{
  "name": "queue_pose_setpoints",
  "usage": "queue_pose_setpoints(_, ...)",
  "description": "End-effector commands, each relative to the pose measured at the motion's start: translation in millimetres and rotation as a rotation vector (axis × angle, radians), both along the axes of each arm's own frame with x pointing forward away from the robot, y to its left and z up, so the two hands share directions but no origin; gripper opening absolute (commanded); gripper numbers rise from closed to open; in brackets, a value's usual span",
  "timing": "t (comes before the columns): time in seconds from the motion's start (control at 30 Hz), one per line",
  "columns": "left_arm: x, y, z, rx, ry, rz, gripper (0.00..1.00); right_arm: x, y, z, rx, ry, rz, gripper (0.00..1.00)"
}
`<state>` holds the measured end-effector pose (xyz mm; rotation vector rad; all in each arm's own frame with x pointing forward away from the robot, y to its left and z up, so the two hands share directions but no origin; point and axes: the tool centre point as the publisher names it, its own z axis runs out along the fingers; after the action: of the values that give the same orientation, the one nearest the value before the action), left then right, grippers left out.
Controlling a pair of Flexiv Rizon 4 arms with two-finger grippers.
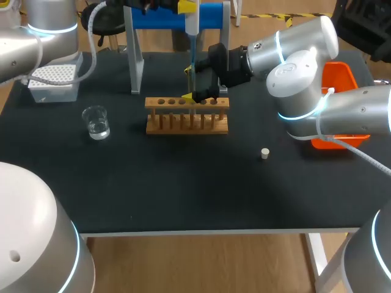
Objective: Invert the test tube, pick up the pipette, mount the tip to pipette, aspirate from beaker and dispense into the tube, eject the tip, return the pipette, and cap with the stopper.
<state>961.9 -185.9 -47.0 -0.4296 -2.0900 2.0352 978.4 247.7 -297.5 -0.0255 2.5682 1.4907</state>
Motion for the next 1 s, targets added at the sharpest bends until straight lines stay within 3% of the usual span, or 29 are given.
queue_pose_setpoints(0.03, 2.8, 0, -2.3, -0.004, 0.001, -0.005, 0.00, 0.3, -1, 0, 0.000, 0.002, 0.002, 1.00)
queue_pose_setpoints(1.0, 3.2, 1, -13.5, -0.013, 0.010, 0.002, 0.00, 0.3, -1, 0, 0.000, 0.002, 0.002, 1.00)
